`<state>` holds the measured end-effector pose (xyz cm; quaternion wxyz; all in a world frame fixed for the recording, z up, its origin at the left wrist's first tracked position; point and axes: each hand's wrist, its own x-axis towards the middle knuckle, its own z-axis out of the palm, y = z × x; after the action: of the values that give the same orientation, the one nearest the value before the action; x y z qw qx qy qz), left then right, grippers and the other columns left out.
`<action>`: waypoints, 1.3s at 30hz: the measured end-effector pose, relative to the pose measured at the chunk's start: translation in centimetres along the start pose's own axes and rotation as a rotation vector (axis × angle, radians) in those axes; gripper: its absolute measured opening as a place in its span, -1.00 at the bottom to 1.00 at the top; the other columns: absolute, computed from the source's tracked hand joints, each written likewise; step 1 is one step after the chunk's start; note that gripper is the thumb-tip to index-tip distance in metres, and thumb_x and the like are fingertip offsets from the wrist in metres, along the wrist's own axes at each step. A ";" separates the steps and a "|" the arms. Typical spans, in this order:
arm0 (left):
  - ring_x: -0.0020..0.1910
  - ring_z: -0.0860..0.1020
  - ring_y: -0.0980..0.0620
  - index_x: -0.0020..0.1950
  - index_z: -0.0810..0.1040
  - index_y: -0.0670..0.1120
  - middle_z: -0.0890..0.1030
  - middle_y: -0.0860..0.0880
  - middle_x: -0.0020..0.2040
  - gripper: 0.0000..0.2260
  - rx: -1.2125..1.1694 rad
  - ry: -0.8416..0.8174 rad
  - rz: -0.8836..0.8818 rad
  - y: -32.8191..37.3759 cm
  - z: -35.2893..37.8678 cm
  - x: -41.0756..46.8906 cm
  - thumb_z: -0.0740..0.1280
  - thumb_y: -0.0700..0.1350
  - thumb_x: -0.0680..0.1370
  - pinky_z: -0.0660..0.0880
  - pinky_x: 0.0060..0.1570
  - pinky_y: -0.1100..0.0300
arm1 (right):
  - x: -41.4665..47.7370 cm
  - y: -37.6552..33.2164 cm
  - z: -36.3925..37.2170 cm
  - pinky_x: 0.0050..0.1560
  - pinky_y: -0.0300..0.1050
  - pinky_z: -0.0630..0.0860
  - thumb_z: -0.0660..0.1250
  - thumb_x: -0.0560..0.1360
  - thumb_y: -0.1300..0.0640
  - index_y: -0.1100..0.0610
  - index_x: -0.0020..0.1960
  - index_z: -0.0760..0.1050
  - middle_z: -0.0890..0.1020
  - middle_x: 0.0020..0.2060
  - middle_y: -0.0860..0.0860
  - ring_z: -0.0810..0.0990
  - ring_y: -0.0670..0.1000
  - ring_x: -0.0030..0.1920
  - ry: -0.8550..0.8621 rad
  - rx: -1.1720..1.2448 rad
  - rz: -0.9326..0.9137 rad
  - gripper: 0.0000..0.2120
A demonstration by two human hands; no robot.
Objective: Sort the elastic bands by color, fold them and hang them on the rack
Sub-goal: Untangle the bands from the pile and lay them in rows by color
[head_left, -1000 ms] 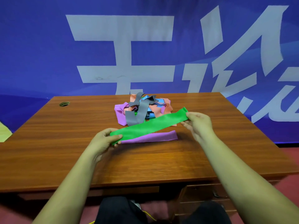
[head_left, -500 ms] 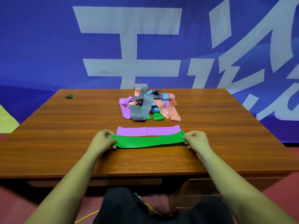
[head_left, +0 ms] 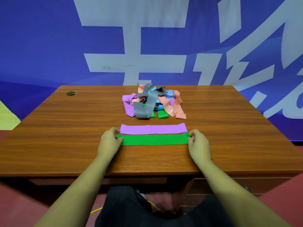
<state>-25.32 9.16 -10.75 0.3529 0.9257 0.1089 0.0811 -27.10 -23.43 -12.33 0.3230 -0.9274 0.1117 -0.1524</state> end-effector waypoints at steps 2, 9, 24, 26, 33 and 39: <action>-0.07 0.55 -0.12 -0.05 0.50 -0.03 0.57 -0.03 -0.19 -0.85 0.016 -0.011 -0.013 0.0 0.1 0.0 0.39 -0.22 0.45 0.44 -0.10 0.10 | -0.1 0.4 0.3 -0.04 -0.09 0.54 0.27 0.56 0.24 0.09 0.09 0.52 0.58 -0.04 0.04 0.52 0.05 0.07 0.008 -0.046 -0.060 -0.86; -0.01 0.59 -0.11 0.10 0.48 -0.11 0.63 -0.09 -0.09 -0.75 -0.013 -0.010 -0.111 -0.5 0.2 0.6 0.43 -0.19 0.47 0.45 -0.11 0.13 | 0.3 1.2 0.3 0.06 -0.03 0.57 0.29 0.54 0.23 0.13 0.12 0.55 0.57 -0.01 0.06 0.52 0.06 0.11 -0.009 -0.067 -0.060 -0.83; 0.02 0.51 -0.17 0.03 0.56 -0.18 0.57 -0.18 0.02 -0.83 0.084 0.011 0.164 7.2 1.7 8.6 0.34 -0.18 0.46 0.47 0.01 0.03 | 9.0 -8.8 2.4 0.18 -0.03 0.49 0.31 0.52 0.16 0.17 0.26 0.50 0.51 0.16 0.07 0.51 0.06 0.13 -0.208 -0.011 -0.246 -0.68; 0.01 0.54 -0.21 0.02 0.56 -0.18 0.60 -0.19 0.00 -0.82 0.103 -0.007 0.139 7.5 2.3 10.2 0.34 -0.19 0.45 0.51 0.00 0.00 | 9.9 -10.8 4.0 0.15 -0.02 0.48 0.31 0.51 0.17 0.21 0.22 0.52 0.54 0.12 0.11 0.54 0.09 0.09 -0.249 -0.002 -0.281 -0.70; -0.02 0.60 -0.07 0.05 0.59 -0.15 0.67 -0.11 -0.06 -0.77 -0.024 -0.085 0.020 5.8 5.1 13.8 0.45 -0.11 0.43 0.39 -0.12 0.20 | 12.0 -12.3 10.3 0.03 -0.07 0.44 0.40 0.42 0.11 0.19 0.03 0.63 0.64 -0.01 0.14 0.57 0.14 0.05 -0.402 -0.033 -0.327 -0.77; -0.31 0.51 0.06 -0.09 0.62 -0.21 0.60 -0.07 -0.27 -0.90 -0.488 -0.052 -0.023 5.1 6.0 14.0 0.48 -0.26 0.43 0.47 -0.21 0.26 | 11.9 -12.1 10.9 -0.11 -0.32 0.36 0.48 0.41 0.17 0.19 -0.17 0.68 0.52 -0.32 -0.16 0.50 -0.05 -0.13 -0.369 0.236 -0.252 -0.92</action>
<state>-9.72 5.27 -10.76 0.5696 0.8136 0.0872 0.0770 -10.89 -11.62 -10.31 0.4223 -0.9020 -0.0841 -0.0317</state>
